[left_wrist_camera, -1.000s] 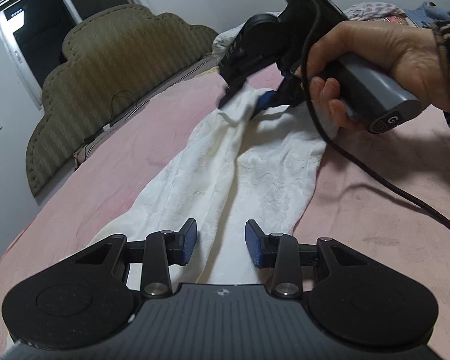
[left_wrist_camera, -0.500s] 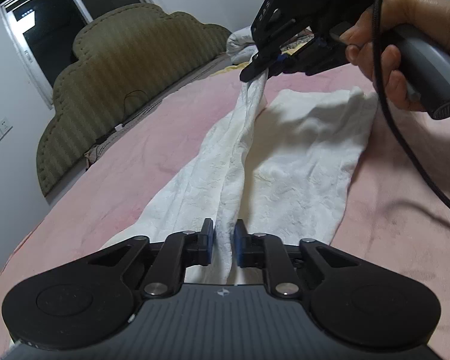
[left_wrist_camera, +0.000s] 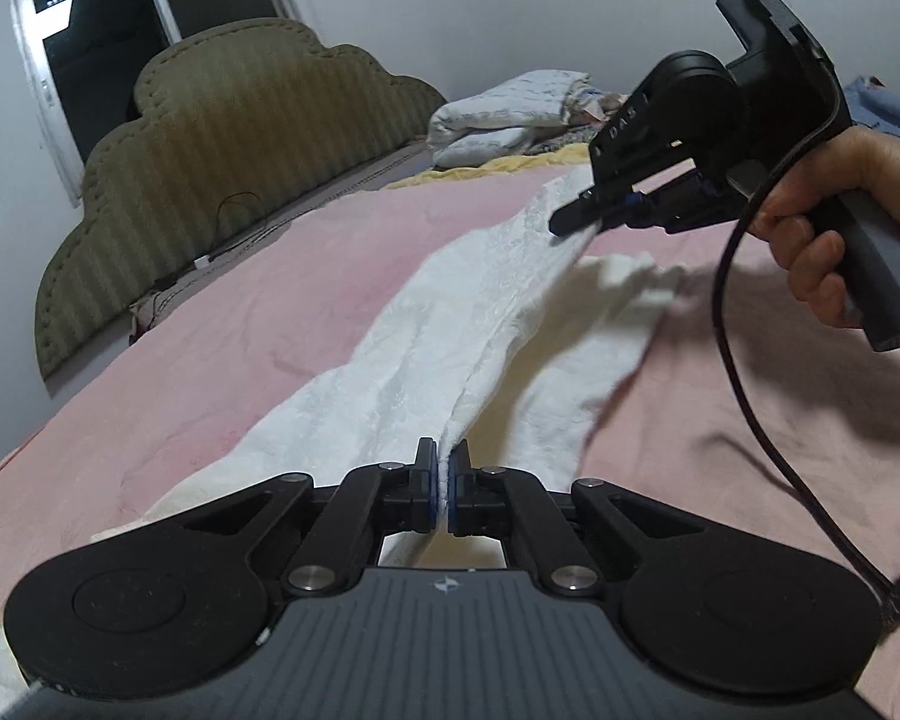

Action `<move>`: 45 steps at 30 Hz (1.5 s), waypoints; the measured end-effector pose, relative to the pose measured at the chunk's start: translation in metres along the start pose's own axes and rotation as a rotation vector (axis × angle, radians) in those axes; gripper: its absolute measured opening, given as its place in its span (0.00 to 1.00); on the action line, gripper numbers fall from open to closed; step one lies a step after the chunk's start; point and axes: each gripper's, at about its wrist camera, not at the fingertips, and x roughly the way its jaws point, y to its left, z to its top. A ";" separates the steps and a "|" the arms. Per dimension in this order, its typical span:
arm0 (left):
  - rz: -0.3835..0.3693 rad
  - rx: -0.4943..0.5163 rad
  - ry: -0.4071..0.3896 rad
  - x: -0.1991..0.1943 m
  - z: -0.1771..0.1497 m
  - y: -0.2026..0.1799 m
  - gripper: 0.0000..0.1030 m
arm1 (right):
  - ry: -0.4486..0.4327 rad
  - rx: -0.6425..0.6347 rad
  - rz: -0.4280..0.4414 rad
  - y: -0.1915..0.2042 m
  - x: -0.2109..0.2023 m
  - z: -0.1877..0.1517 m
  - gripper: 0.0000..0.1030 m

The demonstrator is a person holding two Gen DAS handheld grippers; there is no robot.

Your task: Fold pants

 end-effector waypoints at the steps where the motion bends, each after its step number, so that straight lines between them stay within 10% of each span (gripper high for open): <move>1: -0.006 0.000 0.006 0.000 -0.003 -0.002 0.03 | 0.006 0.016 -0.008 -0.006 -0.003 -0.003 0.06; 23: 0.017 0.113 0.037 0.008 -0.022 -0.019 0.05 | 0.008 -0.051 -0.084 -0.018 -0.022 -0.021 0.06; 28: 0.025 0.119 0.037 0.008 -0.022 -0.020 0.18 | 0.034 0.019 -0.087 -0.028 -0.017 -0.016 0.10; 34: 0.004 0.081 0.044 0.001 -0.019 -0.017 0.24 | -0.151 -0.051 -0.247 -0.017 -0.038 -0.006 0.17; 38: -0.058 0.007 0.040 -0.016 -0.017 -0.003 0.45 | -0.263 -0.199 -0.278 0.014 -0.037 -0.003 0.18; 45: -0.201 -0.300 0.080 -0.034 -0.022 0.049 0.46 | 0.042 -0.248 -0.118 0.047 0.050 0.001 0.25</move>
